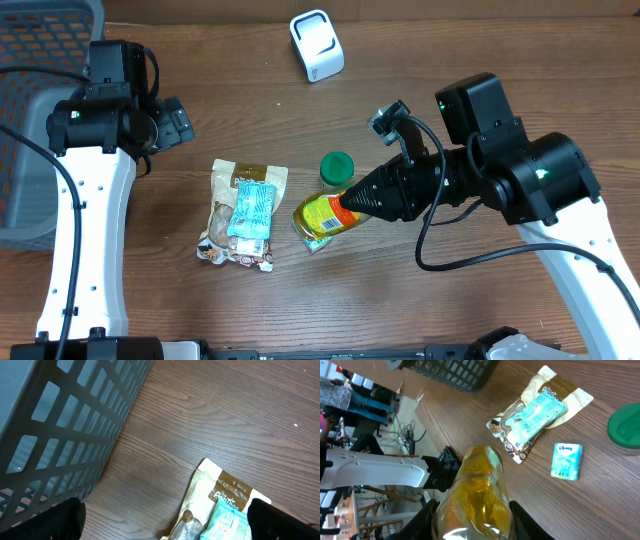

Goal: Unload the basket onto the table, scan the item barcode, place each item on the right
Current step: 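Lift the oil bottle and tilt it sideways with the right gripper, then carry the oil bottle to the white scanner and hold it under it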

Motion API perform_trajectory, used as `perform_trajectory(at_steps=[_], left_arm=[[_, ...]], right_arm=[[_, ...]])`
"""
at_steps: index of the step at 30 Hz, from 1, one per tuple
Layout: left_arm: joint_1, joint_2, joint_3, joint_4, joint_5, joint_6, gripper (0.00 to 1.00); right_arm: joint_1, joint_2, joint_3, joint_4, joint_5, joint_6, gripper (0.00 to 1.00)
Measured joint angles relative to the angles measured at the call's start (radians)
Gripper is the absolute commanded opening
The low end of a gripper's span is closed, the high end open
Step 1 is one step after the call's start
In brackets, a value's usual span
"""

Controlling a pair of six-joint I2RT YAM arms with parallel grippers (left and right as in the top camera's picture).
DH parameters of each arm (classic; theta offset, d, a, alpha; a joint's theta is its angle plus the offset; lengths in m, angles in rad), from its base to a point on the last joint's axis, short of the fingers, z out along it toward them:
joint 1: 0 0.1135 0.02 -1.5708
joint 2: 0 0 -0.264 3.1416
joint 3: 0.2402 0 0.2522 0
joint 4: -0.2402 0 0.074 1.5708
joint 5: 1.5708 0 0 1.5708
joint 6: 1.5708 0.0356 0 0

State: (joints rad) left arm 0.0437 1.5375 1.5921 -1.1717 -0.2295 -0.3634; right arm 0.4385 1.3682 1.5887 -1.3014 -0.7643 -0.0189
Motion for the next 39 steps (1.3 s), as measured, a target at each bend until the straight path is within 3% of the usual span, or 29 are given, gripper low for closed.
perform_trajectory(at_steps=[17,26,39], left_arm=[[0.000,0.000,0.000,0.000,0.000,0.000,1.00],[0.000,0.000,0.000,0.000,0.000,0.000,0.99],[0.000,0.000,0.000,0.000,0.000,0.000,1.00]], right_arm=[[0.000,0.000,0.000,0.033,-0.053,-0.034,0.05],[0.000,0.002,0.000,0.001,0.323,-0.034,0.04],[0.000,0.070,0.026,0.171,0.769,-0.034,0.03]])
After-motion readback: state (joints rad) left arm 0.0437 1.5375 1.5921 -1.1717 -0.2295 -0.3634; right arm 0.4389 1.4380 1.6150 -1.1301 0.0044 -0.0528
